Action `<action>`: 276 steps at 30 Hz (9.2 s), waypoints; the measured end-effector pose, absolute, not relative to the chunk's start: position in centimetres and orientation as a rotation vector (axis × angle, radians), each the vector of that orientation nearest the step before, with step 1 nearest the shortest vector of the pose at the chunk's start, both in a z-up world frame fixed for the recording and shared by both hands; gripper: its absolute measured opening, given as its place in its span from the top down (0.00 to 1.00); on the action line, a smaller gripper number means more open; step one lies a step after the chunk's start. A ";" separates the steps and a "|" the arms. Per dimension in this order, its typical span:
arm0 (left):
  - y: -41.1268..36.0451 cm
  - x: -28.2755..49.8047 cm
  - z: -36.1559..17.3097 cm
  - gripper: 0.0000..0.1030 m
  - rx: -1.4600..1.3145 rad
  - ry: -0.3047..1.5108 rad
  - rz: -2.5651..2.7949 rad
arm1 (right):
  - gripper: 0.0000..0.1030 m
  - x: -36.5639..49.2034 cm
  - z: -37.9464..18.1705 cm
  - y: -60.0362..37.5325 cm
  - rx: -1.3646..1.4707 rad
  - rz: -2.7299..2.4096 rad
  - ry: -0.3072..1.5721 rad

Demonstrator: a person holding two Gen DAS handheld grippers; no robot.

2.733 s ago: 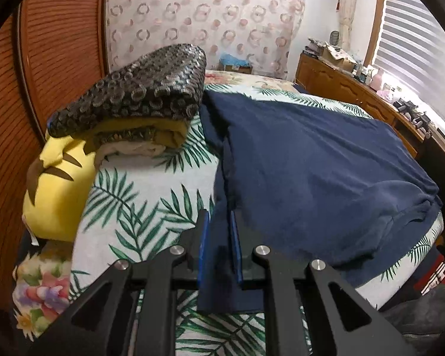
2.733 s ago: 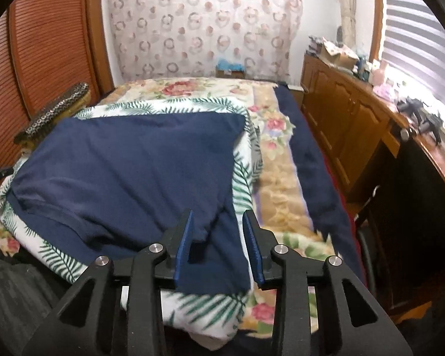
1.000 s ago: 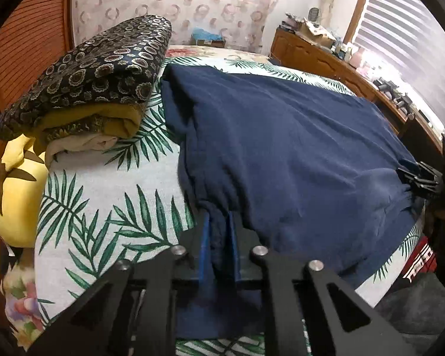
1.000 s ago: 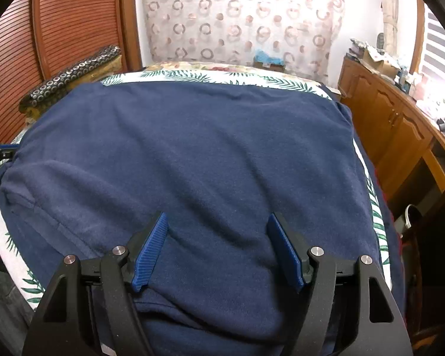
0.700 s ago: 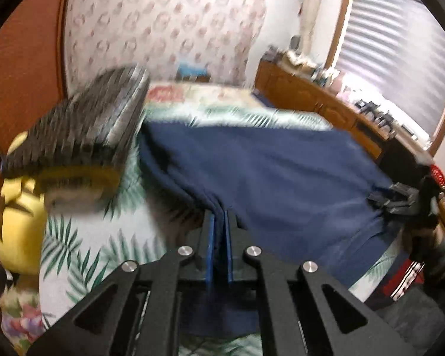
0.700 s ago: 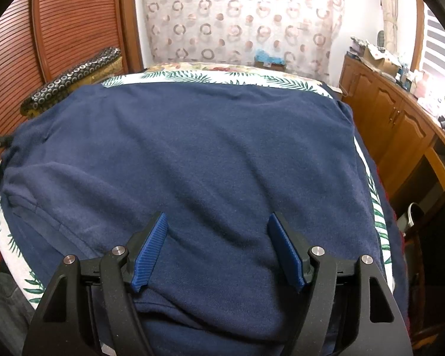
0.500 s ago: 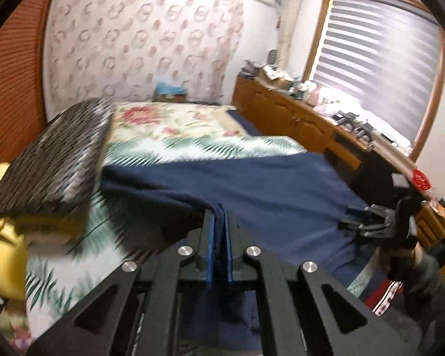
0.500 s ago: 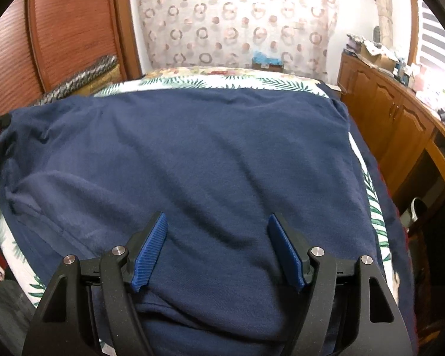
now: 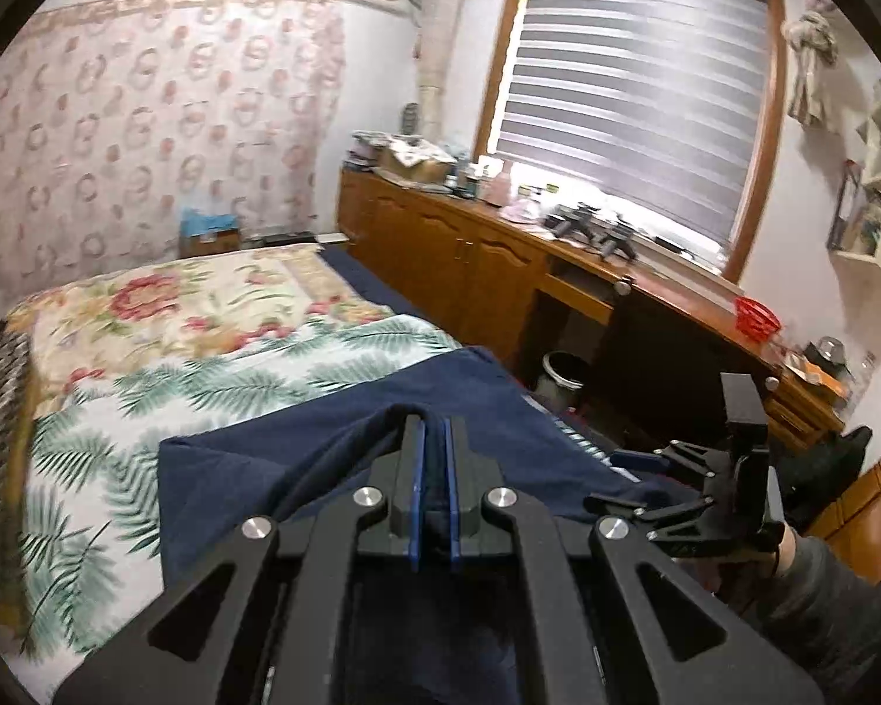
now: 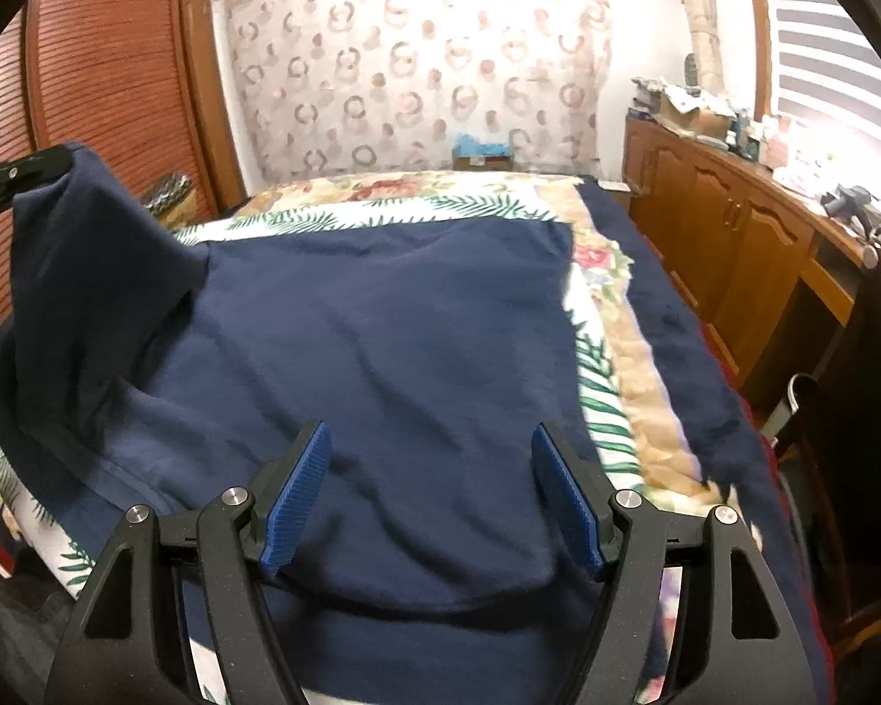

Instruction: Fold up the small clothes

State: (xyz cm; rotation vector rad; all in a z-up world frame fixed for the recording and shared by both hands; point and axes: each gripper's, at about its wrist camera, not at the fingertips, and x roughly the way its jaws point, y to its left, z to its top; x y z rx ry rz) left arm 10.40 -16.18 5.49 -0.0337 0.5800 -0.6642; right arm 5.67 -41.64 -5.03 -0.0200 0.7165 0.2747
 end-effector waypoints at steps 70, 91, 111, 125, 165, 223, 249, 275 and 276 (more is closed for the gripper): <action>-6.6 7.4 -4.0 0.80 -0.062 0.737 -0.379 | 0.91 7.1 0.6 -34.9 -0.110 0.463 0.659; -8.2 6.6 -3.4 0.80 -0.045 0.705 -0.395 | 0.42 6.8 -0.9 -38.7 -0.133 0.333 0.729; -7.6 6.1 -4.2 0.80 -0.050 0.713 -0.381 | 0.32 12.4 -5.9 -23.6 -0.338 0.673 0.880; -8.2 6.3 -4.7 0.80 -0.046 0.728 -0.394 | 0.92 13.8 -4.8 -26.9 -0.292 0.603 0.831; -11.5 6.1 -5.8 0.80 0.004 0.767 -0.477 | 0.50 11.0 -5.3 -35.1 -0.162 0.432 0.902; -15.2 5.7 -7.0 0.80 0.042 0.821 -0.524 | 0.62 8.2 -3.5 -41.3 -0.137 0.282 0.782; -15.3 5.4 -7.3 0.75 0.012 0.869 -0.597 | 0.98 11.9 -4.3 -42.7 -0.076 0.237 0.776; -16.1 4.0 -8.2 0.74 0.020 0.915 -0.636 | 0.47 4.2 -7.2 -44.9 -0.095 0.205 0.886; -16.1 4.0 -8.2 0.74 0.022 0.915 -0.635 | 0.46 4.2 -7.4 -45.0 -0.087 0.206 0.889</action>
